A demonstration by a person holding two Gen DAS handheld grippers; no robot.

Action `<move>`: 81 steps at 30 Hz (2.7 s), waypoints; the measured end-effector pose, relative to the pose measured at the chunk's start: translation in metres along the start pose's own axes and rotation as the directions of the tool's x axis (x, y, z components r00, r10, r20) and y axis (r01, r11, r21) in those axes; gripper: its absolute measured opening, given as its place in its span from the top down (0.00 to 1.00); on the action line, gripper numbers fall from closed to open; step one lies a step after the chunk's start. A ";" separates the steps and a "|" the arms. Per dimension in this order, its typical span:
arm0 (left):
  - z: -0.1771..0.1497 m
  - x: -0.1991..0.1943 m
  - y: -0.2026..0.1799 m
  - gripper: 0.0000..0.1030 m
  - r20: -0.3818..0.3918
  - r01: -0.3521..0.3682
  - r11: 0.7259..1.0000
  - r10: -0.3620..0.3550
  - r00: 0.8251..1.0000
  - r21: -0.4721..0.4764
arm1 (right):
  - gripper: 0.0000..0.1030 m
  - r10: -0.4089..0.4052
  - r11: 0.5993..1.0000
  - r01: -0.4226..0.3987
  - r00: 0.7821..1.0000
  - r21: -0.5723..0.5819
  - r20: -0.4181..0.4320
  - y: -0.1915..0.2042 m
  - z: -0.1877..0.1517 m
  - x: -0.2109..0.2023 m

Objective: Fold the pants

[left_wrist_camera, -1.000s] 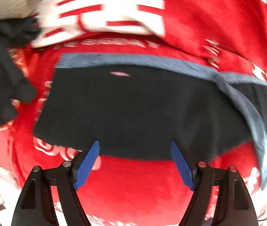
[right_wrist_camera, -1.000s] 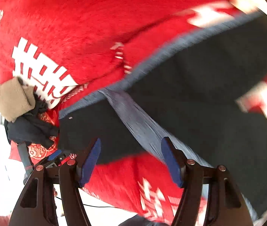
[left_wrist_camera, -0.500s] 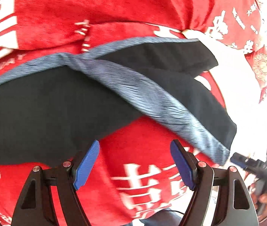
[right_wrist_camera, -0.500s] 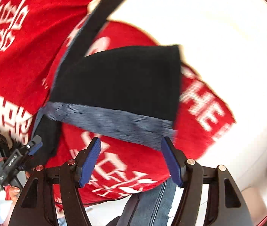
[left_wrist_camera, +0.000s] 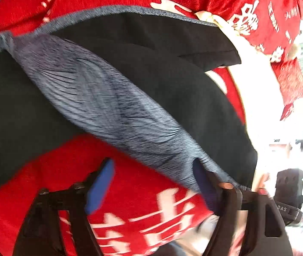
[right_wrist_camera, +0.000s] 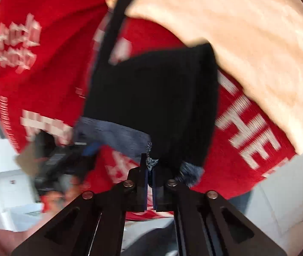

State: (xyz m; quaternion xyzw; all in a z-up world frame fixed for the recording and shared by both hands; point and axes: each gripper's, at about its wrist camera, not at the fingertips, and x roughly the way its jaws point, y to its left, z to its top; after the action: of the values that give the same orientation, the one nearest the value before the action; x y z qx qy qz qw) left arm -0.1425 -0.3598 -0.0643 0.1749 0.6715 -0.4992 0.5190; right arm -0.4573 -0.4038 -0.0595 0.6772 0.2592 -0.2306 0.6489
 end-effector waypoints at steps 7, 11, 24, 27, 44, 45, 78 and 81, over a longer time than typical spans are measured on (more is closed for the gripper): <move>0.036 -0.019 -0.040 0.65 0.057 0.036 0.999 -0.036 0.998 0.005 | 0.97 0.092 0.975 -0.086 0.996 -0.203 0.020 0.095 0.097 -0.042; 0.079 -0.045 -0.063 0.65 0.155 0.009 0.999 -0.014 0.988 0.034 | 0.97 0.006 0.942 -0.003 1.000 -0.337 0.008 0.149 0.179 -0.036; 0.120 -0.060 -0.025 0.38 0.257 -0.394 0.915 0.401 0.879 -0.081 | 0.91 -0.380 0.833 0.345 0.925 -0.433 0.007 0.176 0.319 0.068; 0.117 -0.029 -0.005 0.38 0.169 -0.457 0.883 0.469 0.867 -0.107 | 0.83 -0.349 0.826 0.299 0.937 -0.477 -0.016 0.174 0.319 0.064; 0.143 0.009 -0.008 0.33 0.148 -0.537 0.839 0.544 0.826 -0.090 | 0.85 -0.463 0.841 0.408 0.882 -0.355 -0.084 0.110 0.347 0.084; 0.145 0.012 -0.009 0.33 0.139 -0.544 0.834 0.552 0.822 -0.093 | 0.85 -0.463 0.841 0.409 0.883 -0.355 -0.081 0.108 0.344 0.085; 0.155 0.010 0.002 0.22 0.146 -0.586 0.800 0.600 0.786 -0.133 | 0.62 -0.115 0.993 0.115 0.992 0.008 0.048 0.015 0.265 0.008; 0.158 0.006 -0.002 0.22 0.147 -0.609 0.783 0.622 0.769 -0.128 | 0.92 -0.048 0.999 0.049 0.996 -0.008 0.077 0.029 0.277 0.013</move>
State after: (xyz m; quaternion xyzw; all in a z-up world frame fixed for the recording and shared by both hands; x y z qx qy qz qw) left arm -0.0642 -0.4975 -0.0629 0.3201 0.5448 -0.2905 0.7186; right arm -0.4214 -0.6803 -0.0604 0.6582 0.2517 -0.2707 0.6558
